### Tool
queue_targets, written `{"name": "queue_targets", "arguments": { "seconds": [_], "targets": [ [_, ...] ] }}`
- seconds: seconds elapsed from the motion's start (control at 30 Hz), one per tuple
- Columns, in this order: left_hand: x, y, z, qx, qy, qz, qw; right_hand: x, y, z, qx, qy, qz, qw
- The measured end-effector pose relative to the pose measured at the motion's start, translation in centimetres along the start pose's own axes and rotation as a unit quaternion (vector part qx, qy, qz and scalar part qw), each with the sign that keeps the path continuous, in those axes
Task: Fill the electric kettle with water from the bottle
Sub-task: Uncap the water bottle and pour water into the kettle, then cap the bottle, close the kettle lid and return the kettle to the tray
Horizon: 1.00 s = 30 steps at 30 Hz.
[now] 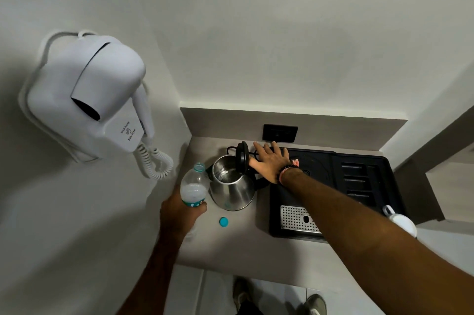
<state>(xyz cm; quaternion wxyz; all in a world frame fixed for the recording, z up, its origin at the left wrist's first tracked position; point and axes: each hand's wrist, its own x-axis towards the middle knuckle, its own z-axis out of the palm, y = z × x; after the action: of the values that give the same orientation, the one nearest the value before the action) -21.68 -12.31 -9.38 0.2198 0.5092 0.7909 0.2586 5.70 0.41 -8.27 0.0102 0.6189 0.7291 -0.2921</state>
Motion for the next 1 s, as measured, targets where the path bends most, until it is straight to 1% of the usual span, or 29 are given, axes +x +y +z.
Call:
{"name": "queue_targets", "arguments": {
  "seconds": [0.13, 0.2, 0.27, 0.33, 0.5, 0.53, 0.6, 0.67, 0.7, 0.77, 0.8, 0.83, 0.9, 1.0],
  "targets": [
    [0.3, -0.8, 1.3, -0.070, 0.067, -0.037, 0.995, 0.2, 0.0, 0.1, 0.004, 0.000, 0.003, 1.000],
    [0.4, -1.0, 1.9, -0.111, 0.089, -0.057, 0.988, 0.3, 0.0, 0.1, 0.001, -0.002, 0.003, 1.000],
    [0.6, -1.4, 2.5, -0.141, 0.105, -0.059, 0.983, 0.4, 0.1, 0.2, -0.005, 0.002, 0.006, 1.000],
    [0.6, -1.7, 2.7, -0.152, 0.113, -0.060, 0.980, 0.4, 0.2, 0.2, -0.007, 0.002, 0.011, 1.000],
    [-0.4, -2.5, 3.1, -0.189, 0.089, -0.066, 0.976, 0.6, 0.1, 0.4, -0.005, 0.001, 0.009, 1.000],
    [-1.2, -3.0, 3.4, -0.202, 0.095, -0.078, 0.972, 0.6, 0.1, 0.5, -0.001, 0.002, 0.009, 1.000],
    [-3.9, -4.1, 4.6, -0.205, 0.134, -0.105, 0.964, 0.7, 0.1, 0.6, 0.002, 0.000, 0.009, 1.000],
    [-6.7, -4.5, 6.2, -0.159, 0.163, -0.073, 0.971, 0.7, 0.2, 0.7, 0.002, -0.001, 0.008, 1.000],
    [-7.5, -4.5, 6.8, -0.117, 0.149, -0.043, 0.981, 0.8, 0.2, 0.7, 0.002, 0.001, 0.007, 1.000],
    [-7.6, -4.1, 7.6, -0.039, 0.058, 0.002, 0.998, 0.8, 0.3, 0.7, 0.005, 0.000, 0.005, 1.000],
    [-7.3, -3.9, 8.0, -0.001, 0.015, 0.032, 0.999, 0.7, 0.3, 0.7, 0.007, -0.001, 0.007, 1.000],
    [-6.7, -3.7, 8.4, 0.031, -0.022, 0.064, 0.997, 0.7, 0.2, 0.8, 0.009, 0.000, 0.008, 1.000],
    [-5.8, -3.0, 9.1, 0.084, -0.105, 0.082, 0.987, 0.6, 0.0, 0.8, 0.013, -0.003, 0.010, 1.000],
    [-4.9, -2.4, 10.3, 0.150, -0.173, 0.091, 0.969, 0.4, -0.1, 0.7, 0.015, -0.003, 0.013, 1.000]
  ]
}}
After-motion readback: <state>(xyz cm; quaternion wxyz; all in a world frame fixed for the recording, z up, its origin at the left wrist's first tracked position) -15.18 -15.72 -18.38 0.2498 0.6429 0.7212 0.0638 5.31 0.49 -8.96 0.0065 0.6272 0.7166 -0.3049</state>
